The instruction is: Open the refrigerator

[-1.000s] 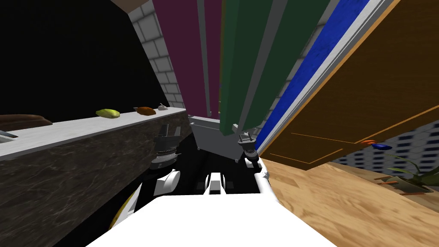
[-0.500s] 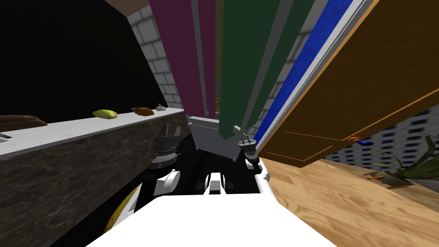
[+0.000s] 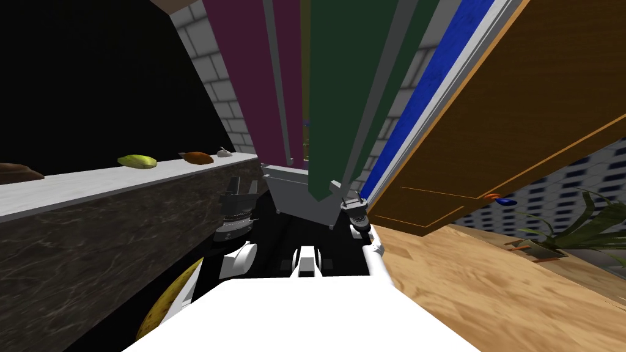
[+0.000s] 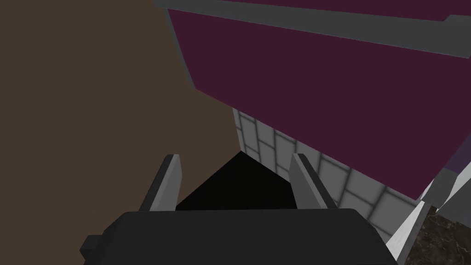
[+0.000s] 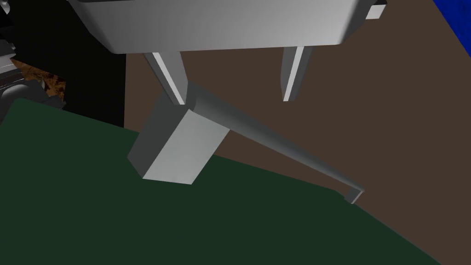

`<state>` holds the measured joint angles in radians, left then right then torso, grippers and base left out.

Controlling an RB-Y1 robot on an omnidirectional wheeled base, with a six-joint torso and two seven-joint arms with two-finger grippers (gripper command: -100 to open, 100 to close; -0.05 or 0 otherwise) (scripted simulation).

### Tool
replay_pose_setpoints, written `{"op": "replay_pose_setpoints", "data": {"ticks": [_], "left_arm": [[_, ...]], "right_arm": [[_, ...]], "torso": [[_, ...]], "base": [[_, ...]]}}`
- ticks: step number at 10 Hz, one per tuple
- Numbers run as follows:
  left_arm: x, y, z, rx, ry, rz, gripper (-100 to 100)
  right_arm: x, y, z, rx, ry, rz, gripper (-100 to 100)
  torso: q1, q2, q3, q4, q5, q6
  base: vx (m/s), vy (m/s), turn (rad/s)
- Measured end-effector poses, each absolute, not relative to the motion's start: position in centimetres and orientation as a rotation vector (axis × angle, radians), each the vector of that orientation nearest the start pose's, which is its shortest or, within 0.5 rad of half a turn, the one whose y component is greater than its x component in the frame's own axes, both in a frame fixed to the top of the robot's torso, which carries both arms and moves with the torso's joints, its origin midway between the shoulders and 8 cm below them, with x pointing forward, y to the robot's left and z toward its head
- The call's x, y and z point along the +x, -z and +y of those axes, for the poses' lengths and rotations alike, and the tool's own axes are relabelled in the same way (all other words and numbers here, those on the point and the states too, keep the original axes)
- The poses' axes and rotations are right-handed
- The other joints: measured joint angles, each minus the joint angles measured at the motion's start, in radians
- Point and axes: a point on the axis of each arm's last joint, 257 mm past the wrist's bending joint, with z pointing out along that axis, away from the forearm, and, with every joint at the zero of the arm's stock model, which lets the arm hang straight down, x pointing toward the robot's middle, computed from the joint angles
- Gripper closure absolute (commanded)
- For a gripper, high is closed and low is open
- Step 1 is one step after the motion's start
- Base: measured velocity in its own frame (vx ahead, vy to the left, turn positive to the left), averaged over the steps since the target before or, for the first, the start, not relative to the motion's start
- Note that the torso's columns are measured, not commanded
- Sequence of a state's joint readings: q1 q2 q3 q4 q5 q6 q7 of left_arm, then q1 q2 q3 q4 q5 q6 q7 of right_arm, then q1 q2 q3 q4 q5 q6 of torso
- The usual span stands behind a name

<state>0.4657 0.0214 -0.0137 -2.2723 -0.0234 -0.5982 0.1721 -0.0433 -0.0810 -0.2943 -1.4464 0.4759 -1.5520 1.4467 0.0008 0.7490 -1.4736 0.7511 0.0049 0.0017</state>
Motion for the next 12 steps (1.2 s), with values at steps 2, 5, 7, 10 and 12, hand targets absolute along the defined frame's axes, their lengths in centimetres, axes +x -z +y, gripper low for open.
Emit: {"op": "replay_pose_setpoints", "data": {"ticks": [2,5,7,10,12], "left_arm": [[33.1,-4.9,26.2,-0.589,1.505,0.522,0],[33.1,-4.9,26.2,-0.589,1.505,0.522,0],[33.1,-4.9,26.2,-0.589,1.505,0.522,0],[33.1,-4.9,26.2,-0.589,1.505,0.522,0],[33.1,-4.9,26.2,-0.589,1.505,0.522,0]], "right_arm": [[33.4,1.8,-20.3,-0.517,0.102,0.170,100],[32.6,1.7,-20.2,-0.523,0.031,0.148,100],[32.0,1.7,-20.1,-0.529,-0.014,0.132,100],[31.8,1.1,-20.3,-0.536,-0.063,0.117,-100],[32.7,0.8,-20.4,-0.540,-0.068,0.137,-100]], "torso": [[0.002,0.000,0.000,0.000,0.000,0.000],[0.006,0.001,0.000,0.001,0.002,-0.002],[0.007,0.002,0.000,0.002,0.003,-0.002],[0.012,0.001,0.002,-0.003,0.003,-0.004],[0.011,0.002,0.000,0.002,0.004,-0.003]], "base": [[-0.010,-0.075,-0.039],[-0.017,-0.078,-0.043],[0.001,-0.074,-0.037],[-0.021,-0.028,-0.031],[-0.046,0.023,-0.018]]}}
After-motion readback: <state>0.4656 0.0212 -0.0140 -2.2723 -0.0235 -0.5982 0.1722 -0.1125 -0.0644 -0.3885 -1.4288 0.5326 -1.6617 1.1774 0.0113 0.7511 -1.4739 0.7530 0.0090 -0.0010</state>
